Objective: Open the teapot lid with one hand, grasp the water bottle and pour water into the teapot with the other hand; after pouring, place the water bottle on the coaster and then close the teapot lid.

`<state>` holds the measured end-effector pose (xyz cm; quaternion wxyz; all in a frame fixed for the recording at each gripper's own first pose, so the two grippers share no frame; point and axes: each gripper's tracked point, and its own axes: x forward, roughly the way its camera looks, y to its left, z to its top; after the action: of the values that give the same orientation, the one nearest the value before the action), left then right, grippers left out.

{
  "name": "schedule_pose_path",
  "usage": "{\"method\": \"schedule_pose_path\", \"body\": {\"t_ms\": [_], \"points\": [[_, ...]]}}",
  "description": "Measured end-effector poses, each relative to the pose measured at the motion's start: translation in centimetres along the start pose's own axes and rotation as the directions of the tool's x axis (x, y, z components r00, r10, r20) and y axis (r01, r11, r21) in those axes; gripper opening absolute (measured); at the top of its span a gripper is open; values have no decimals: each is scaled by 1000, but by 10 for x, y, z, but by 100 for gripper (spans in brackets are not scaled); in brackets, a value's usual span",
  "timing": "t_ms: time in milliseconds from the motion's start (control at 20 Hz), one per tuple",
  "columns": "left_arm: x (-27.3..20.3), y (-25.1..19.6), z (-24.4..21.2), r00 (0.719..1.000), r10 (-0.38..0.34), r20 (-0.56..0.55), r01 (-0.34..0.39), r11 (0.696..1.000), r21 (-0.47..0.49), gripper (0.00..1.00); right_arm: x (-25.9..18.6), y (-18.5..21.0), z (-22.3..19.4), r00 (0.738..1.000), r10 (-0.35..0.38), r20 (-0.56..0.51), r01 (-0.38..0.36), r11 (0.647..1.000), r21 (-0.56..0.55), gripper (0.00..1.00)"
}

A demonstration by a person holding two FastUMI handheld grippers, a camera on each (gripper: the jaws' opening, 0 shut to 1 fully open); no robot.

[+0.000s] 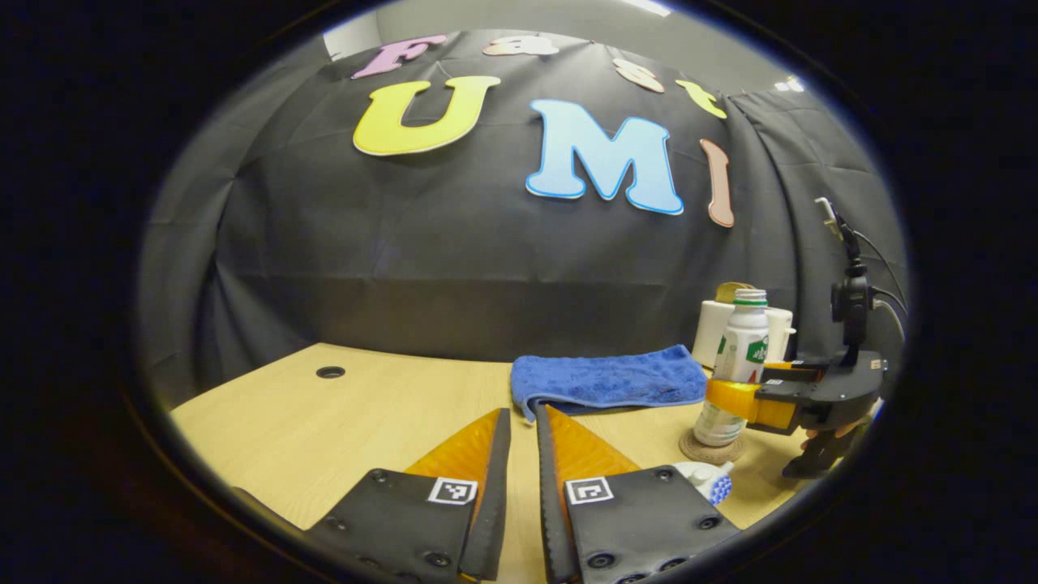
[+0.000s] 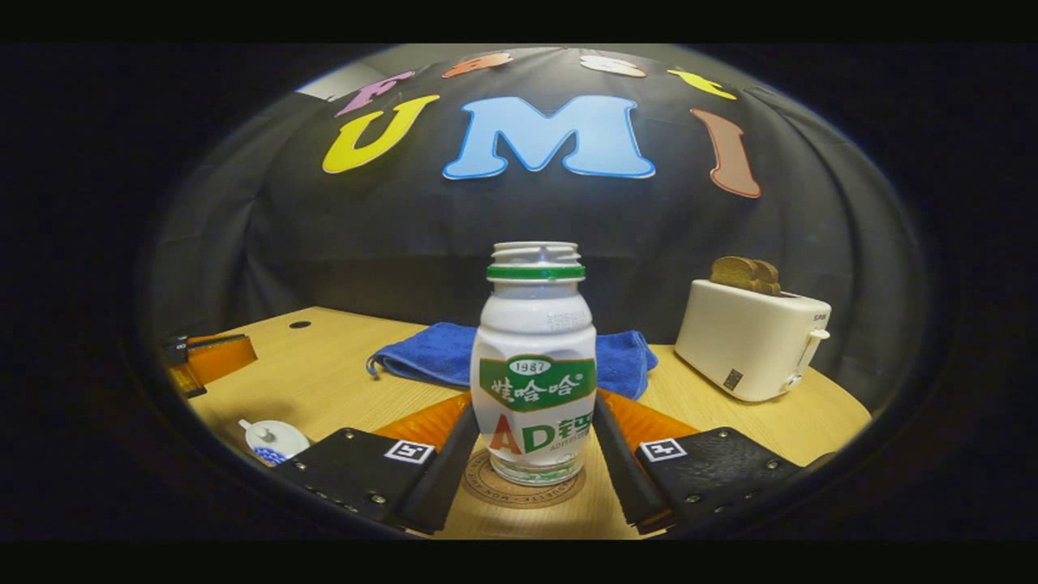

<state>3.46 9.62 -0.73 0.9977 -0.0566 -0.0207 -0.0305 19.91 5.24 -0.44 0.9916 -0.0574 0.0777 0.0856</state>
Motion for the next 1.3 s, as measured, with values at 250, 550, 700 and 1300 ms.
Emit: {"method": "schedule_pose_path", "body": {"t_ms": [250,550,700,1300], "points": [[2,-2,-1,1000,-5,-5,5,1000,3,28,-5,1,0,1000,4,1,-4,1000,-12,79],[1,-2,-1,1000,-8,-7,8,1000,5,24,-15,1,6,1000,17,21,-18,1000,15,93],[-1,-3,2,1000,-10,1,10,1000,6,24,-25,-3,8,1000,14,27,-15,999,39,93],[-11,-17,20,998,-42,51,41,999,30,28,-92,4,28,991,23,131,-22,1000,-7,94]]}}
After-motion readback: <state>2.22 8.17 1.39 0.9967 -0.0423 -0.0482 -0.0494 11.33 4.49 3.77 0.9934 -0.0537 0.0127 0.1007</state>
